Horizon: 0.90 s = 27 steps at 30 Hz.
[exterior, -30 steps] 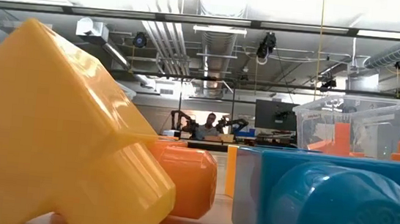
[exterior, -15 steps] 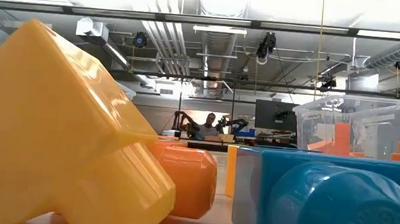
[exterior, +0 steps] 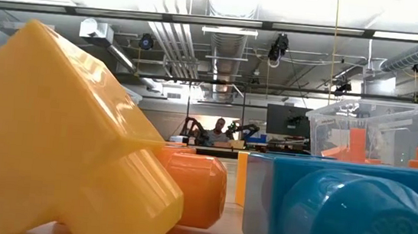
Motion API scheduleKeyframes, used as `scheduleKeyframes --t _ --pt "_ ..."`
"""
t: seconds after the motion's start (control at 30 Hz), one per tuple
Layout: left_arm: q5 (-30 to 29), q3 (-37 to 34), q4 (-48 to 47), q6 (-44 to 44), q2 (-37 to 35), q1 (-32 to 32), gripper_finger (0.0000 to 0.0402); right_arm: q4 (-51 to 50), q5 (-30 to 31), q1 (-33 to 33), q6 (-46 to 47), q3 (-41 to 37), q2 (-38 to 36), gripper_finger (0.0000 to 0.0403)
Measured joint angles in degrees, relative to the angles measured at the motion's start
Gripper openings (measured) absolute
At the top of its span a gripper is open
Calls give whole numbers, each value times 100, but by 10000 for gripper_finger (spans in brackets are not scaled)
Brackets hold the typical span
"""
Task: Sort blocks
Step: Put the bottom center blue game piece into the bottom left transparent bin
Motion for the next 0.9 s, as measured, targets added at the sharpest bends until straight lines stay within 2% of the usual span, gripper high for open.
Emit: scheduleKeyframes --t 0.53,0.67,0.83,0.9 --pt "2 -706 755 -102 -4 11 208 -2 2 -62 -55 0 0 130" --pt "2 -709 826 -24 -11 25 176 -2 2 -67 -78 1 0 130" --pt "-9 -697 799 -7 -11 28 107 -4 -4 -68 -105 1 0 130" --pt "-5 -670 768 -12 -11 28 106 3 -1 -87 -109 1 0 130"
